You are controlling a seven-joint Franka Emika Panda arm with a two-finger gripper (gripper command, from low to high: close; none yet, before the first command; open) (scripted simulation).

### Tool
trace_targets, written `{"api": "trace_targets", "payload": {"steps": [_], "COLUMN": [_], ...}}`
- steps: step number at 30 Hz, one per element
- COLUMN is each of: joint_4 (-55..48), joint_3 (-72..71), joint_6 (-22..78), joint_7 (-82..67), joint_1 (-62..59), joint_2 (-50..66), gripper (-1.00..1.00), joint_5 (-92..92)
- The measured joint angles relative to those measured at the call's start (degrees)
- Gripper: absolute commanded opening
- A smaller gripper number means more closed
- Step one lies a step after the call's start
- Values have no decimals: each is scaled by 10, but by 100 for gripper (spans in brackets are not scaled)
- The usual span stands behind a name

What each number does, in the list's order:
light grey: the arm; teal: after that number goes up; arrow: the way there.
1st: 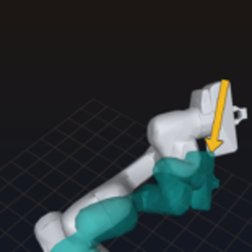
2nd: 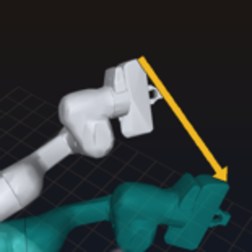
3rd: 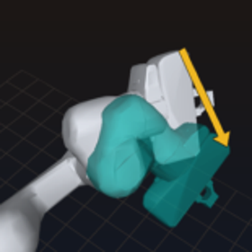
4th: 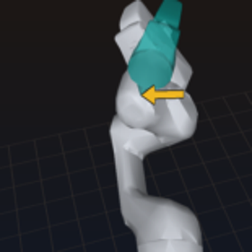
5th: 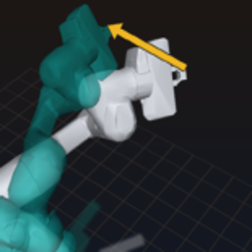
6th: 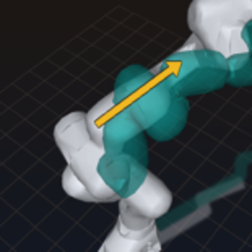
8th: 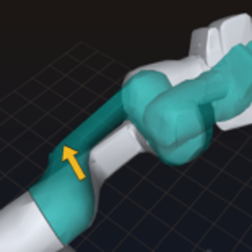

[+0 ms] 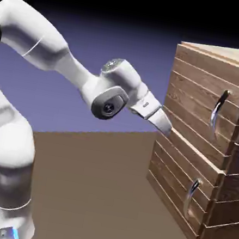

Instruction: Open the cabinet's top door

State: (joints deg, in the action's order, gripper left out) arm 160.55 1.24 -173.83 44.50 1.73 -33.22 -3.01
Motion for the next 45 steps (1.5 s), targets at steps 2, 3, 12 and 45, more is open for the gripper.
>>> {"api": "trace_targets", "payload": {"steps": [2,3,12,45], "joint_4": [-8,-11,-45,-169], "joint_3": [21,31,123,462], "joint_6": [3,4,18,67], "joint_7": [34,51,203,761], "joint_1": [17,26,104,390], "joint_2": [-9,-14,-56,-208], "gripper": [0,0,0,0], "joint_5": [-50,-75,-299,-1121]}}
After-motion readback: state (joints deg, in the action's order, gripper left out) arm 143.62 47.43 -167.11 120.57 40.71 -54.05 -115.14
